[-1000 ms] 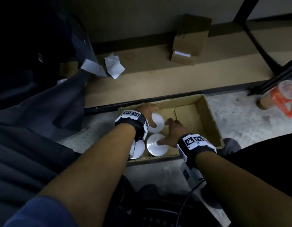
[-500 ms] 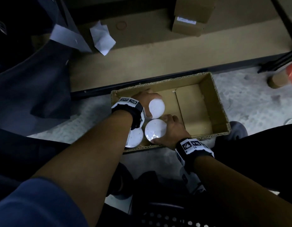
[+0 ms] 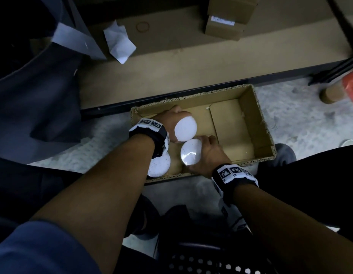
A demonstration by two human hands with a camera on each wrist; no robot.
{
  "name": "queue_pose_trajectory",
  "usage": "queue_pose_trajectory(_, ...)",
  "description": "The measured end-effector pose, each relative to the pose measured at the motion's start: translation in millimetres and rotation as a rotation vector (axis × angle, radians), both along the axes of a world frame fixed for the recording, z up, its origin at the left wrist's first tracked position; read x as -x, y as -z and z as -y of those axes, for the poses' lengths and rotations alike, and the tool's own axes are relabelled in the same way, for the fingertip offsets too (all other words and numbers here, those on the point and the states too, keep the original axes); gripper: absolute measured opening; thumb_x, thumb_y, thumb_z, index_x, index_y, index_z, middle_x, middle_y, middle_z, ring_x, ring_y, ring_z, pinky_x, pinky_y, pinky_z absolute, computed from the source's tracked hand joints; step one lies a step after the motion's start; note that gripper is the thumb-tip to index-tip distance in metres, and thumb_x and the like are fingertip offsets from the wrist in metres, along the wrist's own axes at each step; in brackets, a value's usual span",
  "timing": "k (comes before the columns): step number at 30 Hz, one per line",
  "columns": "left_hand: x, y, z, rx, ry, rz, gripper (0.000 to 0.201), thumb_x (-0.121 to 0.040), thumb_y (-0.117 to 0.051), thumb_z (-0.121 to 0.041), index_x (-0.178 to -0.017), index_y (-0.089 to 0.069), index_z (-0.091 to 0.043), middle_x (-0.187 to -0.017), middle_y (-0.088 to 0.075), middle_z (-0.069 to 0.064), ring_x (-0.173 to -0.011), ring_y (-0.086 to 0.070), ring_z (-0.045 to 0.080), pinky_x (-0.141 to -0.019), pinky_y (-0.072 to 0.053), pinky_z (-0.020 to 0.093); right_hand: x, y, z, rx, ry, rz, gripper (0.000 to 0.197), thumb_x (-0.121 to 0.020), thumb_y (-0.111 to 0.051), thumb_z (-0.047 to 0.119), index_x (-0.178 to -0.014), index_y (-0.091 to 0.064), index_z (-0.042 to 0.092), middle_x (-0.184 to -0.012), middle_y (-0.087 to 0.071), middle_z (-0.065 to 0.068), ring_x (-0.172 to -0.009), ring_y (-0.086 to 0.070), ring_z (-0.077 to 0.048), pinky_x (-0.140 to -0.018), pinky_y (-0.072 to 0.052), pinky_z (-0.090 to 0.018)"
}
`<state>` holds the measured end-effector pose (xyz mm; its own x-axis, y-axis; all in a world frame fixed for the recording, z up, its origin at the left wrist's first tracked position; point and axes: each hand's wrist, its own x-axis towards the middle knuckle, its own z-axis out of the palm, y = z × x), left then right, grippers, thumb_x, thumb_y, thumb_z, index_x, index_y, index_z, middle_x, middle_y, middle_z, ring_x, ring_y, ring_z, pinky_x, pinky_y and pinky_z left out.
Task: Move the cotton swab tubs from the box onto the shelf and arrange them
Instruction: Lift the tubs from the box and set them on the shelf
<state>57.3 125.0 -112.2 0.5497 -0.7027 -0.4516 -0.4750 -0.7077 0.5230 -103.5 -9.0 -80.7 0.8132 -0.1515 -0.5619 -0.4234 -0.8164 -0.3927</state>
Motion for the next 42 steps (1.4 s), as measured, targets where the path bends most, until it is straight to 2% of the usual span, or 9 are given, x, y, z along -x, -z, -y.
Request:
queue_pose_trajectory(4,3.8,2.0,4.7,-0.043,0.032,0.021,0.108,-0.051,-0.092,-0.021,-0.145,-0.039,-0.025,-0.138,-0.035,0.005,-0.126,-0.044,0.032,-0.098,-0.047,0.041,-4.5,1.9,29.4,0.057,0.075,-0.067,0.102,-0.065,-0.082,0.046,-0.144,-0.028,0.011,-0.139,-0.03,-0.013,-0.123,-0.046,-0.038,-0.102,-0.045,-0.043)
queue_pose_trajectory(11,13.8,5.0,13.2,-0.094,0.077,0.072,0.097,-0.048,-0.086,-0.028,-0.135,-0.044,-0.024,-0.128,-0.036,0.005,-0.117,-0.048,0.033,-0.087,-0.052,0.045,-8.6,7.7,50.9,0.053,0.081,-0.072,0.109,-0.064,-0.084,0.047,-0.15,-0.021,0.024,-0.149,-0.018,-0.011,-0.124,-0.047,-0.041,-0.102,-0.045,-0.044)
queue_pose_trajectory(15,16.2,4.4,14.0,-0.15,0.075,0.091,0.097,-0.048,-0.085,-0.026,-0.135,-0.041,-0.026,-0.125,-0.033,0.002,-0.114,-0.047,0.032,-0.085,-0.052,0.046,-7.0,10.3,39.8,0.098,0.014,-0.058,0.101,-0.067,-0.081,0.041,-0.148,-0.023,0.025,-0.146,-0.022,-0.01,-0.123,-0.043,-0.042,-0.096,-0.047,-0.047)
queue_pose_trajectory(19,17.3,-8.0,14.3,-0.187,0.093,0.076,0.101,-0.049,-0.088,-0.024,-0.137,-0.038,-0.027,-0.127,-0.031,0.001,-0.113,-0.049,0.032,-0.083,-0.054,0.044,-10.5,-2.1,44.2,0.14,0.008,-0.043,0.094,-0.071,-0.076,0.047,-0.146,-0.023,0.024,-0.143,-0.025,-0.011,-0.118,-0.048,-0.043,-0.095,-0.048,-0.045)
queue_pose_trajectory(25,11.8,-62.2,19.0,-0.223,0.096,0.108,0.107,-0.045,-0.091,-0.038,-0.137,-0.037,-0.029,-0.134,-0.034,0.001,-0.118,-0.052,0.031,-0.09,-0.052,0.041,-30.0,-47.0,60.1,0.118,0.01,-0.04,0.106,-0.068,-0.08,0.046,-0.151,-0.017,0.026,-0.151,-0.012,-0.011,-0.127,-0.044,-0.042,-0.102,-0.045,-0.046)
queue_pose_trajectory(29,5.3,-111.3,19.0,-0.216,0.102,0.166,0.094,-0.045,-0.091,-0.04,-0.126,-0.044,-0.028,-0.12,-0.038,0.0,-0.102,-0.057,0.027,-0.085,-0.053,0.039,-40.7,-85.0,68.7,0.124,-0.04,-0.011,0.112,-0.065,-0.081,0.049,-0.153,-0.015,0.027,-0.154,-0.004,-0.012,-0.128,-0.046,-0.039,-0.105,-0.043,-0.043)
queue_pose_trajectory(33,1.7,-157.3,18.5,-0.188,0.109,0.2,0.089,-0.05,-0.09,-0.036,-0.127,-0.047,-0.023,-0.118,-0.04,0.002,-0.101,-0.056,0.027,-0.087,-0.053,0.043,-43.6,-126.6,76.1,0.138,-0.077,0.069,0.106,-0.067,-0.08,0.049,-0.152,-0.021,0.025,-0.152,-0.016,-0.012,-0.136,-0.035,-0.033,-0.109,-0.038,-0.037)
queue_pose_trajectory(37,4.4,-199.9,18.7,-0.167,0.121,0.286,0.088,-0.052,-0.089,-0.038,-0.129,-0.049,-0.023,-0.119,-0.044,0.002,-0.101,-0.057,0.026,-0.088,-0.052,0.041,-44.4,-168.9,79.6,0.148,-0.101,0.112,0.099,-0.062,-0.082,0.049,-0.145,-0.034,0.026,-0.135,-0.033,-0.008,-0.119,-0.05,-0.032,-0.1,-0.047,-0.04)
queue_pose_trajectory(42,2.7,-247.6,15.8,-0.102,0.136,0.334,0.087,-0.054,-0.089,-0.043,-0.13,-0.05,-0.022,-0.121,-0.045,0.0,-0.11,-0.052,0.022,-0.093,-0.05,0.039,-36.9,-218.6,86.7,0.182,-0.133,0.247,0.095,-0.063,-0.083,0.051,-0.145,-0.038,0.03,-0.135,-0.038,-0.007,-0.115,-0.052,-0.027,-0.093,-0.047,-0.033)
